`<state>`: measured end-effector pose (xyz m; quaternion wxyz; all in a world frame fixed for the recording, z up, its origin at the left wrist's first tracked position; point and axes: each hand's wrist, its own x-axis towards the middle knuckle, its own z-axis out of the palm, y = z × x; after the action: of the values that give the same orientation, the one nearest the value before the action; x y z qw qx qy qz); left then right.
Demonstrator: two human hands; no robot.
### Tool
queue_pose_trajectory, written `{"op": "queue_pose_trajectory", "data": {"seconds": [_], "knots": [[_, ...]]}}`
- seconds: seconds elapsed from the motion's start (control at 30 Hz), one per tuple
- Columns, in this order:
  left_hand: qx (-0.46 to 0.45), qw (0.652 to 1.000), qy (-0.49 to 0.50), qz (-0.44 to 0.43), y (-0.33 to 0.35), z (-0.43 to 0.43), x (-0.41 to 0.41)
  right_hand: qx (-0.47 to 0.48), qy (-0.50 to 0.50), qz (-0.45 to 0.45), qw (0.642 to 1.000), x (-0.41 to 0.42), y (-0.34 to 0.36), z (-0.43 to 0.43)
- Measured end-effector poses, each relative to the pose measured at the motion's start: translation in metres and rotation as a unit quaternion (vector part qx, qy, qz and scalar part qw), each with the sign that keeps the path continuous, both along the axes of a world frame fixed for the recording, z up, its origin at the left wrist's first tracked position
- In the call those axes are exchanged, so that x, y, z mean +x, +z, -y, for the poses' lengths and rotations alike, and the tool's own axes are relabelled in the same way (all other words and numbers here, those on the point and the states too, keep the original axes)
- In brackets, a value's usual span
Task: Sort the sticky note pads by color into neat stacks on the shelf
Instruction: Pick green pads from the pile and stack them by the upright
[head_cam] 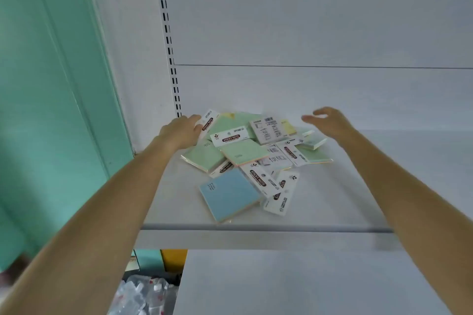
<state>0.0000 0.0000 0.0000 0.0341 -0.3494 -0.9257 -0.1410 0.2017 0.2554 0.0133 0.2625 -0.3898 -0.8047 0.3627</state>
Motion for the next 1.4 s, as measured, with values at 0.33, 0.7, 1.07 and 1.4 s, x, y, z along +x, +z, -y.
{"op": "queue_pose_trajectory", "data": {"seconds": [0.33,0.7,1.07,1.4], "knots": [[0.124,0.985,-0.015,0.115,-0.002,-0.020,0.001,-0.023,-0.038,0.145,0.988,0.007,-0.033,-0.002],[0.227,0.949,0.008,0.218,-0.010,-0.030,-0.011,-0.156,-0.027,-0.094,0.983,0.012,-0.031,-0.010],[0.267,0.923,-0.042,0.272,-0.011,-0.030,-0.006,-0.124,-0.134,-0.350,0.919,0.030,-0.025,-0.022],[0.312,0.922,-0.143,0.180,0.017,-0.043,0.002,-0.316,-0.031,-0.389,0.865,0.025,-0.028,-0.004]]}}
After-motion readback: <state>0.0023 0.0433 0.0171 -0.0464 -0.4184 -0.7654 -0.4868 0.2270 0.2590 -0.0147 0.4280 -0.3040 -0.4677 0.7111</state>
